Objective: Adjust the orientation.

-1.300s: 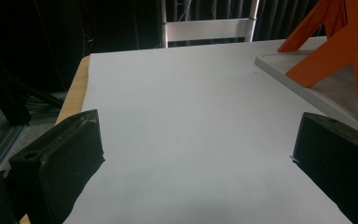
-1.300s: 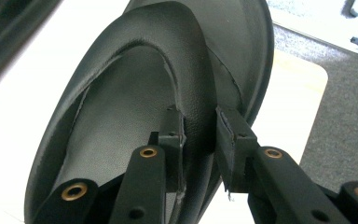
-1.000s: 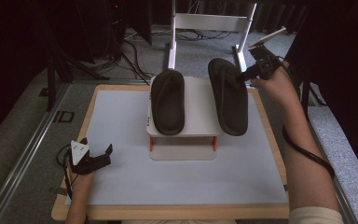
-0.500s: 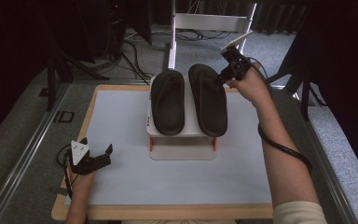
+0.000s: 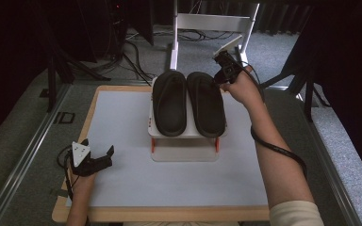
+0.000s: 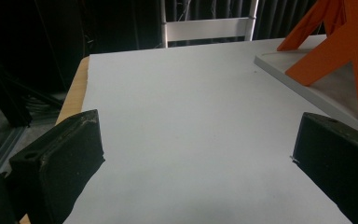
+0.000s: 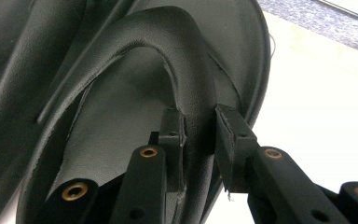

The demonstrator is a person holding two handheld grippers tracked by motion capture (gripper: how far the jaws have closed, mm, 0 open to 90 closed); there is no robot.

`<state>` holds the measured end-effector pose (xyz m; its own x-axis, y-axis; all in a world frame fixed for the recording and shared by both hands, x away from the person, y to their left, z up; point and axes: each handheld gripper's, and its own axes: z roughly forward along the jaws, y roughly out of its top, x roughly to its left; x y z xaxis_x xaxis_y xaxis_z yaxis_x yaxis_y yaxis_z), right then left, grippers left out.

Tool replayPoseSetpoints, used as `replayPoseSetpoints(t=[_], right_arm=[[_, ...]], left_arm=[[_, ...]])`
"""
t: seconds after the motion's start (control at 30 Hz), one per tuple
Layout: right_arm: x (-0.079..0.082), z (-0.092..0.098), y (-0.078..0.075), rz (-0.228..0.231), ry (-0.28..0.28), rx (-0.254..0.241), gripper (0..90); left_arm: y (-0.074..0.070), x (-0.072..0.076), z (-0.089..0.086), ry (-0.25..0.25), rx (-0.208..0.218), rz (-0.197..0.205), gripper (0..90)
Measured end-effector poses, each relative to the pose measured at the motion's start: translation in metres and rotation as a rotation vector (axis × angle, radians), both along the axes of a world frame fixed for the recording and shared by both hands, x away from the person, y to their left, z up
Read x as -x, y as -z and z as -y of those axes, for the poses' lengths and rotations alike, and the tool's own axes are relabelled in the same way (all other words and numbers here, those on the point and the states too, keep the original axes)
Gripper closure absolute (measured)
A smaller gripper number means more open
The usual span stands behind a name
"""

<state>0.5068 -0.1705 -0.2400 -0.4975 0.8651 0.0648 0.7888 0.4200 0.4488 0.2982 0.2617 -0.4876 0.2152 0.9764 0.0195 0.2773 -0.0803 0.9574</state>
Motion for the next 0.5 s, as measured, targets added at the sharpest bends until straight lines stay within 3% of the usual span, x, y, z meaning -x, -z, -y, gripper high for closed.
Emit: replayPoseSetpoints(t=[0.27, 0.33, 0.5], right_arm=[[-0.0021, -0.0028, 0.0014, 0.0, 0.019, 0.003, 72.9], [-0.0016, -0.0029, 0.0008, -0.027, 0.027, -0.023, 70.4], [0.0034, -0.0064, -0.0018, -0.036, -0.003, -0.033, 67.7]], left_arm=[[0.0, 0.0001, 0.0002, 0.003, -0.001, 0.0, 1.0], [0.0, 0.0001, 0.0002, 0.003, -0.001, -0.001, 1.0], [0.0, 0.0002, 0.0004, 0.003, -0.003, 0.0, 1.0]])
